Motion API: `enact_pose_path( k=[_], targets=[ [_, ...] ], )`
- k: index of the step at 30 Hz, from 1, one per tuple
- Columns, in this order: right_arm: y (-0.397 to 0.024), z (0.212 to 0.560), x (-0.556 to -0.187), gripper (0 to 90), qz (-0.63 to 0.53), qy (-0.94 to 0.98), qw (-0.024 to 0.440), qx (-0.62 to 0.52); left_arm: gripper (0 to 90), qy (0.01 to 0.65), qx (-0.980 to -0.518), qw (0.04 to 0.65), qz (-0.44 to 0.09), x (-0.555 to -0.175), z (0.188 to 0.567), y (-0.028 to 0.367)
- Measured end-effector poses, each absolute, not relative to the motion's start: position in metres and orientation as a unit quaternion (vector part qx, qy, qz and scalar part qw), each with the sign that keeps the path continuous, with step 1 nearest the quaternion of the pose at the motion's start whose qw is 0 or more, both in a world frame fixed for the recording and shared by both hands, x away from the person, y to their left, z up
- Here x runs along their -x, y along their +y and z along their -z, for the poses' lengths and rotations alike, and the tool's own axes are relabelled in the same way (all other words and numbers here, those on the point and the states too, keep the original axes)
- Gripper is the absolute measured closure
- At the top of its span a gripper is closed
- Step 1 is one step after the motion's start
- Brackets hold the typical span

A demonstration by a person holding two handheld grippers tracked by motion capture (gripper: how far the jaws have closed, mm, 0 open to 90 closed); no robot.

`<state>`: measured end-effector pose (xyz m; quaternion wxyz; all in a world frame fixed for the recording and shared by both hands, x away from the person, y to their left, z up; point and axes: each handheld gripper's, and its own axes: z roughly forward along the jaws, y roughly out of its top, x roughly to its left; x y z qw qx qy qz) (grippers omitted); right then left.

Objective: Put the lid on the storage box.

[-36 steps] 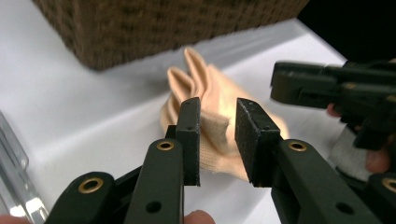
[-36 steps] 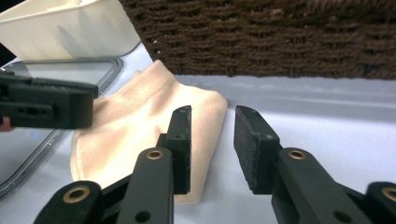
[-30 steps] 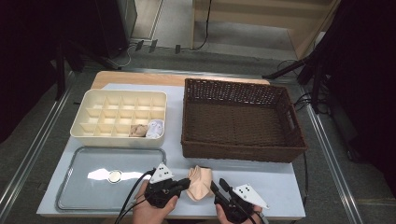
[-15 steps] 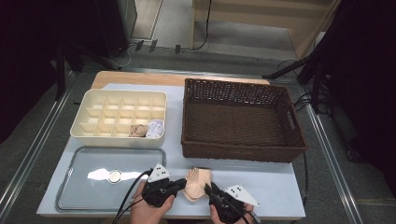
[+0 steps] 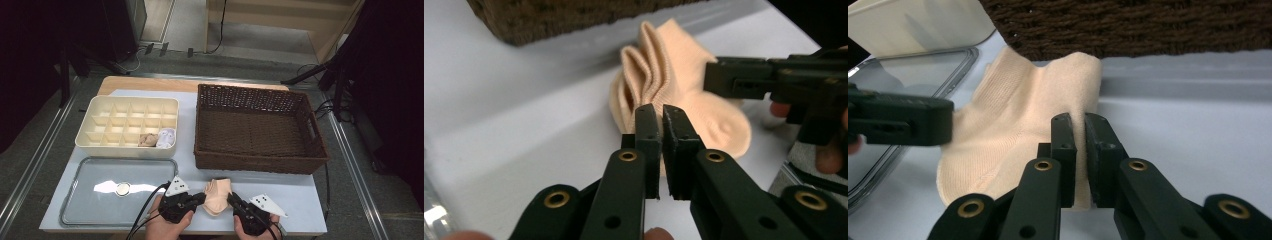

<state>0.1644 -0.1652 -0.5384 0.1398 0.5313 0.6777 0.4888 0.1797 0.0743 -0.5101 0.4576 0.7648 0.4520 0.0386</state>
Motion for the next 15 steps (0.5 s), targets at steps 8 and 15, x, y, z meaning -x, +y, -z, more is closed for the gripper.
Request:
enact_pose_path(
  k=[8,15],
  targets=[
    [-0.163,0.533,-0.164,83.8,-0.493,0.681,0.145,-0.522,85.1,0.437,-0.755,0.487,-0.039,-0.177,0.494,0.071],
    [-0.162,0.530,-0.162,83.5,-0.500,0.679,0.146,-0.517,89.4,0.438,-0.777,0.451,-0.027,-0.188,0.514,0.045]
  ],
)
